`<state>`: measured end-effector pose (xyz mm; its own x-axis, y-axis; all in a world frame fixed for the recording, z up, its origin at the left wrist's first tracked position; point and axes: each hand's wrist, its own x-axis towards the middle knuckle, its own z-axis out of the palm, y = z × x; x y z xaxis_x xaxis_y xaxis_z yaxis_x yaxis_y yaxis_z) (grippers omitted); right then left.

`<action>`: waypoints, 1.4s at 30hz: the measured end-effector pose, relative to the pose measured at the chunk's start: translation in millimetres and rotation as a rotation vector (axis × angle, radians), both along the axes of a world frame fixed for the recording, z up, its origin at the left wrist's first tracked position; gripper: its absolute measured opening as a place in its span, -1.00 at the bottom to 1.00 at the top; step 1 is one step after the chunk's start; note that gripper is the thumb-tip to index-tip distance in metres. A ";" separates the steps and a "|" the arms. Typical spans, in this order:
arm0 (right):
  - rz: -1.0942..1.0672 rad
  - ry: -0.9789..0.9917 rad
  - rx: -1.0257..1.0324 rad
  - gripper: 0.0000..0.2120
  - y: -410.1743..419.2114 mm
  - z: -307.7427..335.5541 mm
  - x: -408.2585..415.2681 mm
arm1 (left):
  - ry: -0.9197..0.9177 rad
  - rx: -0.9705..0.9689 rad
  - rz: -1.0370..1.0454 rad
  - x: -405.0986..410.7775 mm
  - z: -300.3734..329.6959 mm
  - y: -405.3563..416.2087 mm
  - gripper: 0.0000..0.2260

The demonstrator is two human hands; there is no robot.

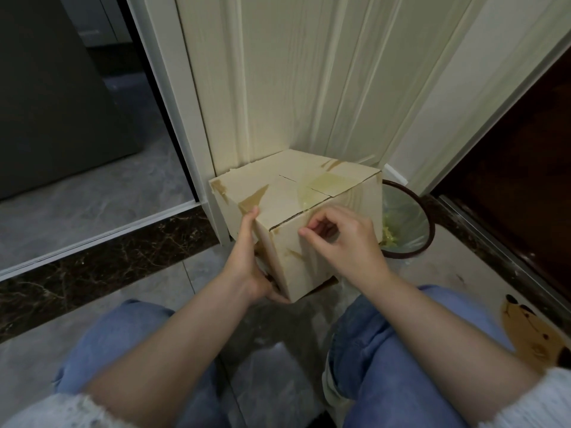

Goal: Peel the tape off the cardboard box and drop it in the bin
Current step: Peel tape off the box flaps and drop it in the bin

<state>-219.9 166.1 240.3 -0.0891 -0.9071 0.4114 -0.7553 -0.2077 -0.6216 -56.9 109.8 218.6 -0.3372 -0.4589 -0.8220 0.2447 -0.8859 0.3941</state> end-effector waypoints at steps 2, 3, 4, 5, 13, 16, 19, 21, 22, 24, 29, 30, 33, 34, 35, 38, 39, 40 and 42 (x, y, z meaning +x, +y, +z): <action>0.016 -0.005 0.003 -0.88 -0.4 -0.9 -0.9 | 0.016 0.007 -0.001 1.9 -1.0 -1.2 -0.22; 0.030 -0.006 0.006 -0.88 -0.6 -1.5 -1.5 | 0.017 0.015 0.003 3.1 -0.8 -1.8 -0.23; 0.043 -0.002 0.007 -0.87 -0.7 -2.5 -1.5 | 0.016 0.024 0.008 3.7 -0.9 -2.3 -0.24; 0.052 0.013 0.003 -0.87 -0.9 -4.2 -0.7 | 0.016 0.030 0.005 4.2 -0.1 -2.2 -0.25; 0.002 0.110 0.010 -0.94 -12.7 -13.8 5.6 | 0.108 0.028 -0.080 8.7 1.0 -0.5 0.01; -0.008 0.109 0.043 -0.94 -19.1 -15.1 6.7 | 0.114 0.031 -0.060 6.8 0.6 -0.9 0.07; -0.008 0.113 0.056 -0.94 -22.5 -16.9 11.2 | 0.105 0.012 -0.046 6.9 -0.3 -1.4 0.01; -0.005 0.110 0.049 -0.94 -23.4 -15.7 13.3 | 0.116 0.004 -0.052 8.5 0.7 -2.3 -0.13; 0.001 0.108 0.044 -0.93 -23.1 -14.8 14.3 | 0.124 0.006 -0.054 8.9 1.1 -2.5 -0.19; 0.020 0.090 0.044 -0.93 -23.1 -13.1 15.3 | 0.130 0.010 -0.056 9.4 2.2 -2.9 -0.25; 0.035 0.001 0.048 -0.87 -22.4 -6.2 16.3 | 0.122 -0.003 -0.034 8.9 5.7 -4.9 -0.29; 0.019 -0.017 0.034 -0.81 -21.5 -3.6 16.6 | 0.122 0.001 -0.031 9.1 5.9 -5.2 -0.29; -0.092 -0.086 -0.078 -0.75 -19.7 7.7 10.2 | 0.120 0.021 -0.002 9.0 5.1 -4.8 -0.29; -0.132 -0.099 -0.113 -0.78 -20.4 10.2 5.5 | 0.122 0.027 0.008 9.0 4.4 -4.6 -0.29; -0.161 -0.094 -0.127 -0.80 -20.9 11.3 -0.1 | 0.124 0.033 0.016 8.7 3.3 -4.6 -0.29; -0.137 0.001 -0.030 -0.77 -21.6 7.7 -6.4 | 0.122 0.054 0.025 7.8 0.8 -3.8 -0.29; -0.105 0.034 0.026 -0.71 -20.8 5.0 -4.2 | 0.123 0.060 0.024 7.4 0.0 -3.5 -0.28; -0.073 0.071 0.074 -0.66 -19.7 1.2 -0.6 | 0.126 0.065 0.024 6.9 -0.7 -2.8 -0.26; -0.023 0.128 0.119 -0.64 -18.8 -4.8 6.9 | 0.139 0.063 0.024 6.6 -1.4 -1.1 -0.22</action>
